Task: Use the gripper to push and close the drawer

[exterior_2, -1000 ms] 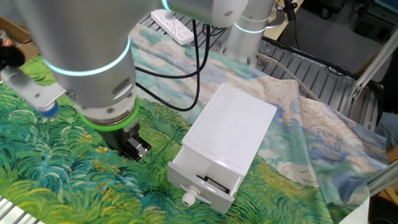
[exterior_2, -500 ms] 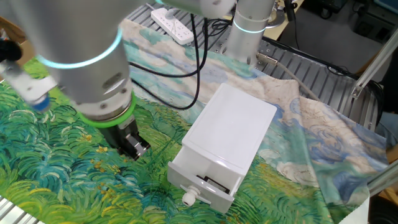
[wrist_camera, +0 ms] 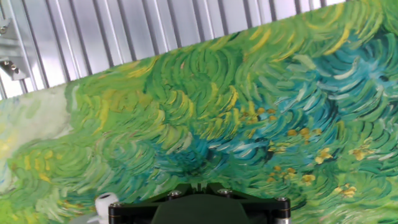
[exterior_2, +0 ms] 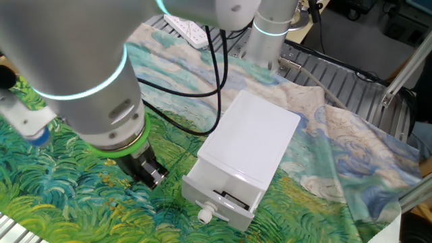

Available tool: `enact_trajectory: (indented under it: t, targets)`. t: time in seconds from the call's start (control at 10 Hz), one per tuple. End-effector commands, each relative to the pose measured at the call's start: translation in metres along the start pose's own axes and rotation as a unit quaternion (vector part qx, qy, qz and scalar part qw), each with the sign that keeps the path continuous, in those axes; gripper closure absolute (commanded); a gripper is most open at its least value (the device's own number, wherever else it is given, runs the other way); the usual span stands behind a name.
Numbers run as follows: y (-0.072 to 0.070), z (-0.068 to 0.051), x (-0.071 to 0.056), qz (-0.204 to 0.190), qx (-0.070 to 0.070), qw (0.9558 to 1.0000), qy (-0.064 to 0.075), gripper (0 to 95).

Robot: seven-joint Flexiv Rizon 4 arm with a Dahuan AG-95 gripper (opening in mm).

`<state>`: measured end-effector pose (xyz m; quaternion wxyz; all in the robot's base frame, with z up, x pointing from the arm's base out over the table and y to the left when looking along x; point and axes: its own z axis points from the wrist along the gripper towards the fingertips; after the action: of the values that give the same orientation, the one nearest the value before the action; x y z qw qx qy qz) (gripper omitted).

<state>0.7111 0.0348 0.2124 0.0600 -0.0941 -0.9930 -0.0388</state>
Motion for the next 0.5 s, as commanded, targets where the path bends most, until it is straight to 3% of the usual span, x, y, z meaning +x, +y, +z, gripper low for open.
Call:
enact_trajectory:
  t: [0.1,0.5]
  targets:
    - [0.005,0.004,0.001,0.003,0.0,1.0,0.001,95.0]
    - [0.023,0.014,0.011,0.021,-0.005,0.9998,-0.001,95.0]
